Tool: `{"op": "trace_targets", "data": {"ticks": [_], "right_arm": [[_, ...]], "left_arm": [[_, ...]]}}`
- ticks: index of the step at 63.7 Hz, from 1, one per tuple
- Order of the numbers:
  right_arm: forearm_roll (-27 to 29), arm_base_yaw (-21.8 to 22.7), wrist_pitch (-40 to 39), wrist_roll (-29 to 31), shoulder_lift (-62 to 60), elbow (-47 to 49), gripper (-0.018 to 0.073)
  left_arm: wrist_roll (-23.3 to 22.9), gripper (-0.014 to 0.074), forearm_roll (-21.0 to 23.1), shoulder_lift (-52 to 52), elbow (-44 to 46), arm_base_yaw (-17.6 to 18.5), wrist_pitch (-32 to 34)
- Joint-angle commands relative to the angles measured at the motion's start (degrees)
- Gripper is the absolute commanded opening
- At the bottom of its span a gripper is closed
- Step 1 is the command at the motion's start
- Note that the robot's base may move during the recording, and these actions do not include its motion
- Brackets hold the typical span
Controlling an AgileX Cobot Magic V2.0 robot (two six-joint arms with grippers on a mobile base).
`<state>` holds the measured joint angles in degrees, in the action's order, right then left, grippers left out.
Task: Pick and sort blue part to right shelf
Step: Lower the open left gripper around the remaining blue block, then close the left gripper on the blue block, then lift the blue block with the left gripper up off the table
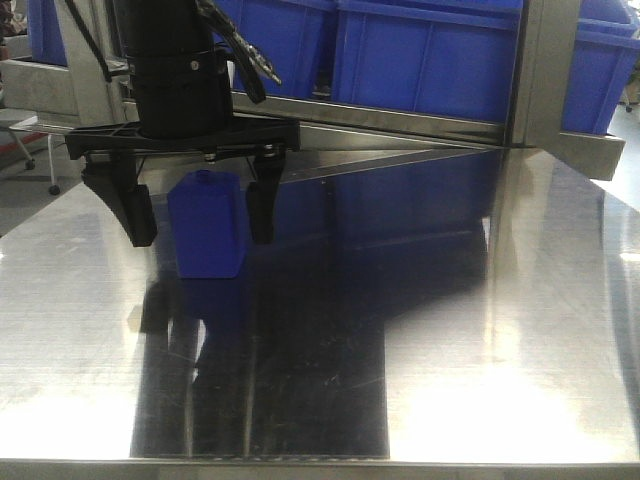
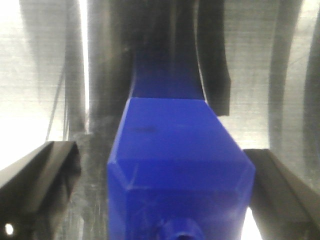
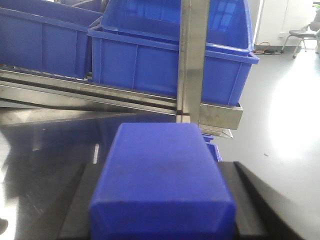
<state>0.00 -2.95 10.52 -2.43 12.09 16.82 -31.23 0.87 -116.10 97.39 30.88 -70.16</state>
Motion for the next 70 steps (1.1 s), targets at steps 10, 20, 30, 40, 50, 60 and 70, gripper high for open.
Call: {"op": "trace_targets", "data": {"ticks": [10,20,30,40,50,60,70], "right_arm": [[-0.73,0.26,-5.24,0.33,0.41,1.71,0.0402],[-0.73,0.26,-5.24,0.33,0.41,1.71,0.0402],[-0.73,0.26,-5.24,0.33,0.41,1.71,0.0402],[-0.73,0.26,-5.24,0.33,0.41,1.71,0.0402],[-0.73,0.26,-5.24,0.33,0.41,1.71,0.0402],[-0.73,0.26,-5.24,0.33,0.41,1.71,0.0402],[-0.73,0.26,-5.24,0.33,0.41,1.71,0.0402]], "left_arm": [[-0.64,0.0459,0.20,3.14,1.30,0.32,-2.72],[-0.64,0.0384,0.20,3.14,1.30,0.32,-2.72],[-0.64,0.0346,0.20,3.14,1.30,0.32,-2.72],[-0.44,0.0333,0.33,3.77,1.30,0.32,-2.72],[8.56,0.0333,3.10,6.60,1.30,0.32,-1.51],[24.09,0.0333,9.92,9.46,1.19,0.02,-0.97],[41.60,0.0333,14.86,13.45,-1.15,-0.12,0.65]]}}
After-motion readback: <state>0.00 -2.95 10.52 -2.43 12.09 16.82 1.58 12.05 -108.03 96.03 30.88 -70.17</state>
